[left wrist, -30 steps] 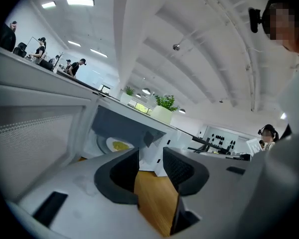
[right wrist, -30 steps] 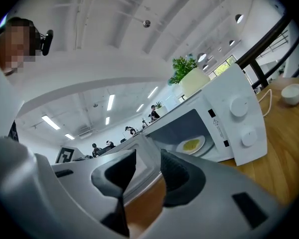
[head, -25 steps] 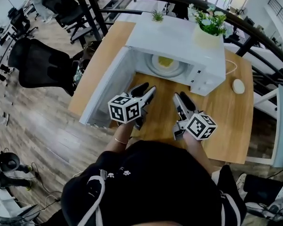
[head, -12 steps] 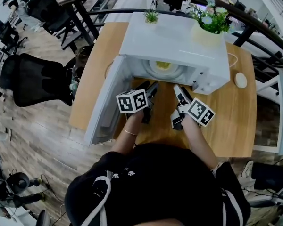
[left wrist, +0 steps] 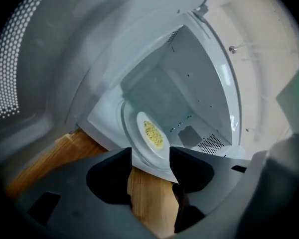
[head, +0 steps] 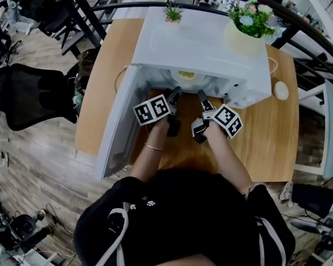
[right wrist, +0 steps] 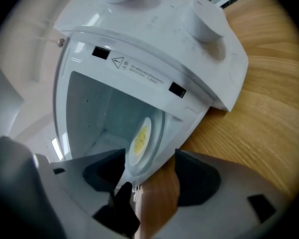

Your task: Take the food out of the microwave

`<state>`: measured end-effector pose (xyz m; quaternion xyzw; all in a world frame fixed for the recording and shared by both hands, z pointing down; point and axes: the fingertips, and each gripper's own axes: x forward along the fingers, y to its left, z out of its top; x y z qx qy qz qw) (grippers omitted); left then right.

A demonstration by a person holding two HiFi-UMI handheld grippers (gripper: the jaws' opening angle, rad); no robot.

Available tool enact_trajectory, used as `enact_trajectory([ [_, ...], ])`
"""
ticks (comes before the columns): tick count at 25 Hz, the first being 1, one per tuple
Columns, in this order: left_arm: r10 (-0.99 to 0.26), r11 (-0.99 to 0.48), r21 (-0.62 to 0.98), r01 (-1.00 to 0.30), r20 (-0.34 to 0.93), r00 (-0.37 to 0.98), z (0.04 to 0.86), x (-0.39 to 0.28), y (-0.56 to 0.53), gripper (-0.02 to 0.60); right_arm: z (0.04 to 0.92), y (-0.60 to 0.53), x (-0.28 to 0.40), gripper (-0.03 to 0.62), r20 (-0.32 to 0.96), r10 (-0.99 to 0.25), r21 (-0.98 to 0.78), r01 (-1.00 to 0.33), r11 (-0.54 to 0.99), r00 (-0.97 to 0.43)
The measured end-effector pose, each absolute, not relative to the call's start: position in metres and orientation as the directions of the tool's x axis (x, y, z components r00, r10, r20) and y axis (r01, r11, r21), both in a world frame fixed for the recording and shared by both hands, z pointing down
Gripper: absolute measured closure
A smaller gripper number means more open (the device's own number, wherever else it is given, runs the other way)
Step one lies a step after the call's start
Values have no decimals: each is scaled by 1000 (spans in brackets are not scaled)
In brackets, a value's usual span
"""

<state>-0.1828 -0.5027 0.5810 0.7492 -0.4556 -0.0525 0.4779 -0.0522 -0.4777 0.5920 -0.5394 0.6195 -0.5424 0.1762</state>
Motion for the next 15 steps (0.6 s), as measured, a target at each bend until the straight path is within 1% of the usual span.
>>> enact_trajectory([
  [4,-732,-103,780,-617,361,578,586,-183,-510,363,606,-491,-52,283,372,-876,-880,-416,-228,-308],
  [10,-721,-72,788,-612,383,578,597,-185,-513,347,620,-509,-62,233,389,-873,-889,-368,-273,-293],
  [15,-703,-67,786,-615,400,588,605,-184,-511,344,629,-514,-63,234,405,-879,-894,-310,-322,-254],
])
